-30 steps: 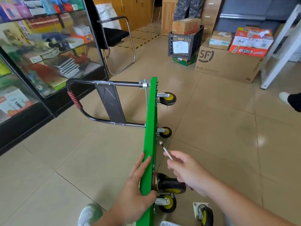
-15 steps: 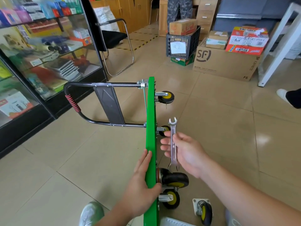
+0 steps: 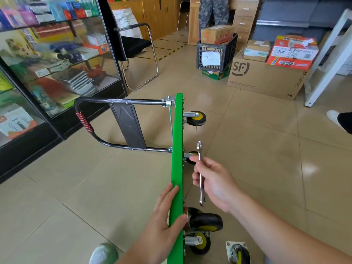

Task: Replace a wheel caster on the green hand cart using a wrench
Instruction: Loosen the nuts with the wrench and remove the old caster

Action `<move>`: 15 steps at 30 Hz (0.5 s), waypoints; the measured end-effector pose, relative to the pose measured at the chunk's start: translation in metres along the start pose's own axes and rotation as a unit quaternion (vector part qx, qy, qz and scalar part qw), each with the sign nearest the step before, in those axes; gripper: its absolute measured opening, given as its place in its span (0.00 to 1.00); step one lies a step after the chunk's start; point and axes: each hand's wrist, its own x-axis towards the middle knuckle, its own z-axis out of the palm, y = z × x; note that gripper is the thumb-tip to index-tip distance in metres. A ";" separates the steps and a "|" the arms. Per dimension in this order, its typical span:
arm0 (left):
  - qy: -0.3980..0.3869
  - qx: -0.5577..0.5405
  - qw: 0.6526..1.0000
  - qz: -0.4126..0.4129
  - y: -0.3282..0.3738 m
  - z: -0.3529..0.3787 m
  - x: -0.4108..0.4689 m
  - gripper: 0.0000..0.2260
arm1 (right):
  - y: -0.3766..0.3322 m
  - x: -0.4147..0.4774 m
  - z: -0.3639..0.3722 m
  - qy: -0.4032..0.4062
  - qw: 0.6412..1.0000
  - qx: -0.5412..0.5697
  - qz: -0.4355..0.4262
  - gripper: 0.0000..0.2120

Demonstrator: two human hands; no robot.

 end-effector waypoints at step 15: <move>0.024 0.029 0.999 -0.002 0.005 -0.001 0.007 0.29 | 0.011 0.011 0.014 0.005 1.000 -0.029 -0.007 0.10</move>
